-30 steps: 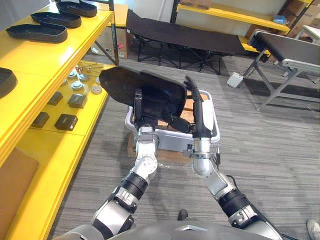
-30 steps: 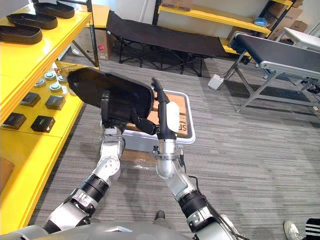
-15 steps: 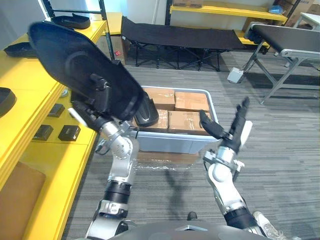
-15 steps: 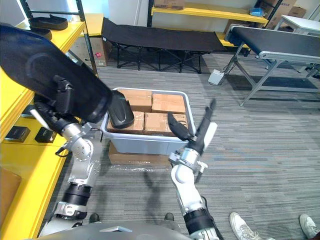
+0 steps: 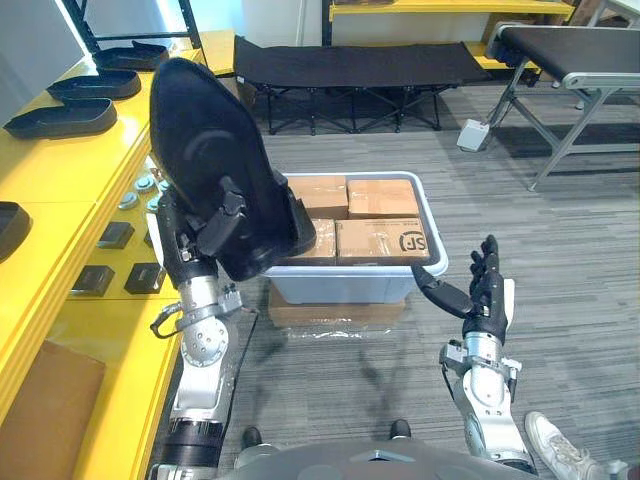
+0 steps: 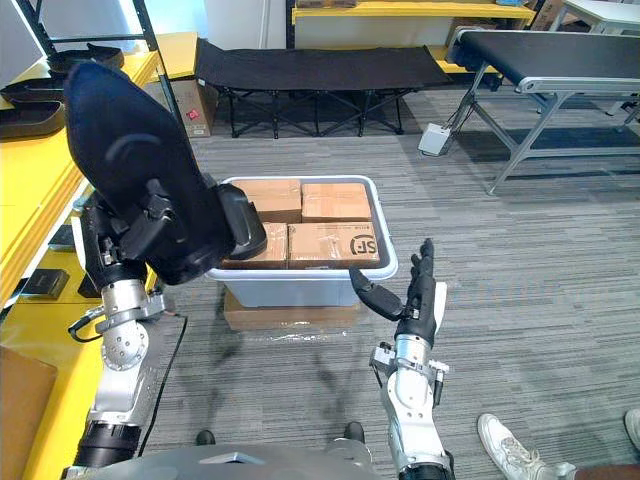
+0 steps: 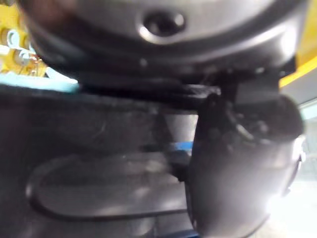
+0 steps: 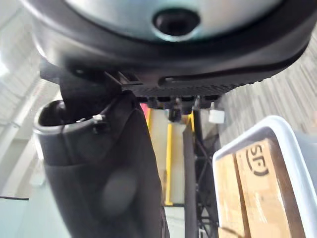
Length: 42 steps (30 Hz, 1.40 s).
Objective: Walk over and take three plastic housings, then place them on the shelf
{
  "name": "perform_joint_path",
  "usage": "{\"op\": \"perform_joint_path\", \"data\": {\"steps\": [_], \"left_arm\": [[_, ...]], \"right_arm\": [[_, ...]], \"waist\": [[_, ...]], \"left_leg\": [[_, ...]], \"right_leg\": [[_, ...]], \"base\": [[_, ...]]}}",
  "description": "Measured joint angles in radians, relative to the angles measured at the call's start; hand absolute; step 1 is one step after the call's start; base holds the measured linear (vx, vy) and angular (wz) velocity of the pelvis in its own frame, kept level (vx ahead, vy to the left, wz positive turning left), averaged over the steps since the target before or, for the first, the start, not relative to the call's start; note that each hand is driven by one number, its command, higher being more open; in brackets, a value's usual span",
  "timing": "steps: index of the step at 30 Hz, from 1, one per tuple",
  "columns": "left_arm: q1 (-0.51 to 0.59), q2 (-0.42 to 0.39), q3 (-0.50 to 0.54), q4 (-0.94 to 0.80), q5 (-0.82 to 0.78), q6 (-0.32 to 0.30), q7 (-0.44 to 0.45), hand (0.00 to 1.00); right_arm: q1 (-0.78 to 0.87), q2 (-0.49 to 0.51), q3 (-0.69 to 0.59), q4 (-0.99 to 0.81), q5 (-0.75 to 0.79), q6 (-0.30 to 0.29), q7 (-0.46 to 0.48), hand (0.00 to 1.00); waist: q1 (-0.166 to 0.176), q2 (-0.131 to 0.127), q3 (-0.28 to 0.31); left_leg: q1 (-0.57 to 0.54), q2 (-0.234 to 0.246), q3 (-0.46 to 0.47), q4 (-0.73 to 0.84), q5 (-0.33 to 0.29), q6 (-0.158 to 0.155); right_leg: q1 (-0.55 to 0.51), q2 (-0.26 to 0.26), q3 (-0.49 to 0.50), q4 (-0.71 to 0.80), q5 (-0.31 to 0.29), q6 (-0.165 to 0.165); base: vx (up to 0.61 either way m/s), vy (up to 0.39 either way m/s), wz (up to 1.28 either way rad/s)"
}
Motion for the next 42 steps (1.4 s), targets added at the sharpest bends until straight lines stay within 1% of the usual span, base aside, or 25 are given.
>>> {"op": "perform_joint_path", "data": {"steps": [3,5,6,8,11,14,17,18,20,21,23,26,28,29,31,32,34,35,36,37,38,39,40,41,42], "left_arm": [[0.046,0.03,0.002,-0.05,-0.053,-0.001,-0.097,0.0],[0.062,0.054,0.002,-0.074,-0.136,-0.01,-0.187,0.0],[0.062,0.058,0.002,-0.075,-0.155,-0.013,-0.204,0.0],[0.066,0.063,0.002,-0.086,-0.166,-0.015,-0.218,0.0],[0.104,0.067,0.004,-0.11,-0.202,-0.015,-0.227,0.0],[0.153,0.066,0.023,-0.128,-0.201,-0.015,-0.232,0.0],[0.194,0.055,0.035,-0.185,-0.201,-0.014,-0.249,0.0],[0.204,0.052,0.037,-0.199,-0.201,-0.014,-0.25,0.0],[0.254,0.034,0.062,-0.242,-0.201,-0.014,-0.259,0.0],[0.265,0.031,0.067,-0.247,-0.202,-0.014,-0.26,0.0],[0.322,0.017,0.096,-0.26,-0.241,-0.014,-0.286,0.0],[0.392,0.011,0.136,-0.26,-0.278,-0.012,-0.302,0.0],[0.413,0.007,0.148,-0.259,-0.29,-0.012,-0.309,0.0],[0.42,0.005,0.146,-0.259,-0.307,-0.011,-0.328,0.0],[0.417,0.004,0.144,-0.259,-0.32,-0.011,-0.366,0.0],[0.415,0.003,0.14,-0.259,-0.33,-0.011,-0.41,0.0],[0.415,-0.001,0.135,-0.26,-0.35,-0.011,-0.452,0.0],[0.415,-0.003,0.129,-0.26,-0.353,-0.012,-0.477,0.0],[0.415,-0.003,0.123,-0.26,-0.352,-0.012,-0.492,0.0],[0.415,-0.003,0.115,-0.26,-0.346,-0.012,-0.496,0.0],[0.414,-0.002,0.102,-0.26,-0.345,-0.012,-0.496,0.0],[0.411,-0.002,0.096,-0.26,-0.344,-0.012,-0.496,0.0],[0.399,0.002,0.082,-0.26,-0.344,-0.012,-0.497,0.0],[0.382,0.012,0.067,-0.26,-0.344,-0.012,-0.508,0.0],[0.373,0.02,0.061,-0.26,-0.344,-0.012,-0.514,0.0]], "right_arm": [[0.008,-0.031,0.025,0.026,0.046,0.017,0.042,1.0],[0.009,-0.055,0.027,0.044,0.061,0.018,0.064,1.0],[0.008,-0.062,0.029,0.044,0.078,0.018,0.07,1.0],[0.002,-0.085,0.029,0.044,0.118,0.017,0.091,1.0],[-0.009,-0.091,0.031,0.044,0.154,0.017,0.112,1.0],[-0.03,-0.092,0.058,0.044,0.167,0.025,0.155,1.0],[-0.079,-0.093,0.124,0.044,0.162,0.047,0.175,1.0],[-0.092,-0.094,0.143,0.045,0.154,0.049,0.176,1.0],[-0.166,-0.1,0.228,0.047,0.138,0.056,0.183,1.0],[-0.185,-0.1,0.249,0.047,0.126,0.056,0.182,1.0],[-0.274,-0.104,0.313,0.049,0.072,0.059,0.179,1.0],[-0.374,-0.105,0.362,0.051,0.07,0.062,0.181,1.0],[-0.408,-0.105,0.371,0.05,0.071,0.067,0.183,1.0],[-0.404,-0.106,0.371,0.05,0.074,0.074,0.183,1.0],[-0.386,-0.109,0.369,0.05,0.075,0.093,0.181,1.0],[-0.361,-0.114,0.367,0.05,0.07,0.114,0.172,1.0],[-0.327,-0.111,0.366,0.05,0.065,0.131,0.156,1.0],[-0.298,-0.11,0.366,0.05,0.043,0.137,0.141,1.0],[-0.284,-0.11,0.365,0.05,0.026,0.144,0.134,1.0],[-0.276,-0.11,0.365,0.05,0.027,0.151,0.133,1.0],[-0.272,-0.107,0.364,0.05,0.029,0.152,0.131,1.0],[-0.272,-0.105,0.362,0.049,0.029,0.151,0.13,1.0],[-0.267,-0.102,0.352,0.04,0.029,0.15,0.127,1.0],[-0.259,-0.104,0.337,0.03,0.028,0.146,0.123,1.0],[-0.258,-0.105,0.328,0.03,0.028,0.143,0.122,1.0]], "waist": [[0.009,0.0,0.0],[0.017,0.002,0.001],[0.019,0.002,0.001],[0.032,0.006,0.002],[0.034,0.011,0.003],[0.047,0.019,0.005],[0.097,0.026,0.008],[0.107,0.027,0.009],[0.153,0.027,0.018],[0.168,0.027,0.018],[0.213,0.024,0.021],[0.258,0.014,0.037],[0.266,0.013,0.083],[0.266,0.013,0.091],[0.263,0.017,0.098],[0.266,0.024,0.105],[0.269,0.03,0.111],[0.268,0.031,0.111],[0.264,0.031,0.111],[0.261,0.031,0.112],[0.26,0.028,0.112],[0.257,0.027,0.113],[0.248,0.022,0.115],[0.226,0.017,0.117],[0.217,0.016,0.119]], "left_leg": [[0.0,0.0,-0.003,0.0,0.0,0.0],[0.0,0.0,-0.011,0.0,-0.001,0.0],[0.0,0.0,-0.013,0.0,-0.001,0.0],[0.0,0.0,-0.021,0.0,-0.003,-0.003],[-0.002,-0.001,-0.039,0.0,-0.003,-0.003],[-0.014,-0.002,-0.085,0.0,-0.002,-0.002],[-0.065,-0.012,-0.171,0.0,0.017,0.007],[-0.072,-0.016,-0.188,0.0,0.024,0.004],[-0.077,-0.027,-0.236,0.001,0.026,0.005],[-0.077,-0.03,-0.249,0.001,0.026,0.005],[-0.077,-0.039,-0.291,0.001,0.026,0.005],[-0.076,-0.042,-0.319,0.022,0.017,0.002],[-0.084,-0.051,-0.34,0.1,-0.026,0.01],[-0.117,-0.059,-0.367,0.16,-0.055,0.02],[-0.161,-0.073,-0.385,0.216,-0.062,0.03],[-0.182,-0.082,-0.398,0.227,-0.058,0.035],[-0.183,-0.093,-0.406,0.197,-0.043,0.05],[-0.184,-0.099,-0.4,0.157,-0.017,0.066],[-0.184,-0.103,-0.396,0.128,0.006,0.071],[-0.183,-0.108,-0.395,0.103,0.026,0.065],[-0.183,-0.114,-0.395,0.079,0.049,0.057],[-0.183,-0.117,-0.396,0.07,0.056,0.059],[-0.187,-0.127,-0.405,0.057,0.067,0.062],[-0.199,-0.144,-0.427,0.054,0.074,0.068],[-0.201,-0.15,-0.44,0.049,0.08,0.07]], "right_leg": [[0.007,0.0,-0.003,0.0,-0.001,0.0],[0.01,0.0,-0.012,0.0,-0.005,0.0],[0.011,0.0,-0.014,0.0,-0.009,-0.002],[0.017,0.0,-0.022,0.0,-0.015,0.0],[0.03,0.0,-0.04,0.0,-0.019,-0.002],[0.055,0.0,-0.089,0.0,-0.029,-0.003],[0.072,0.0,-0.176,0.0,-0.039,0.004],[0.079,0.0,-0.193,0.0,-0.04,0.007],[0.113,-0.003,-0.242,0.0,-0.05,0.016],[0.121,-0.004,-0.256,0.002,-0.056,0.018],[0.146,-0.009,-0.295,0.029,-0.085,0.025],[0.153,-0.017,-0.316,0.083,-0.124,0.024],[0.19,-0.023,-0.337,0.113,-0.15,0.023],[0.204,-0.024,-0.366,0.129,-0.167,0.021],[0.221,-0.023,-0.413,0.135,-0.182,0.02],[0.231,-0.023,-0.449,0.143,-0.191,0.022],[0.237,-0.028,-0.478,0.143,-0.194,0.022],[0.237,-0.035,-0.503,0.144,-0.197,0.021],[0.237,-0.04,-0.517,0.146,-0.198,0.022],[0.234,-0.044,-0.522,0.15,-0.199,0.021],[0.22,-0.054,-0.516,0.168,-0.207,0.008],[0.21,-0.06,-0.501,0.182,-0.215,-0.006],[0.189,-0.072,-0.452,0.22,-0.245,-0.033],[0.164,-0.077,-0.362,0.259,-0.271,-0.073],[0.154,-0.081,-0.319,0.282,-0.277,-0.077]], "base": [[0.0,0.003,0.03],[-0.03,0.003,0.09],[-0.03,0.002,0.09],[-0.02,0.003,0.09],[-0.01,0.004,0.19],[0.0,-0.001,0.44],[0.01,-0.011,0.7],[0.03,-0.02,0.75],[0.04,-0.017,0.65],[0.03,-0.021,0.6],[0.04,-0.038,0.55],[0.05,-0.033,0.3],[0.0,-0.015,0.38],[-0.04,-0.015,0.6],[-0.03,-0.015,0.76],[-0.02,-0.01,0.82],[-0.01,-0.01,0.6],[0.0,-0.012,0.57],[0.01,-0.006,0.59],[0.02,0.008,0.39],[0.02,0.025,0.22],[0.02,0.033,0.2],[0.0,0.035,0.39],[-0.01,0.026,0.51],[-0.04,0.012,0.63]]}}
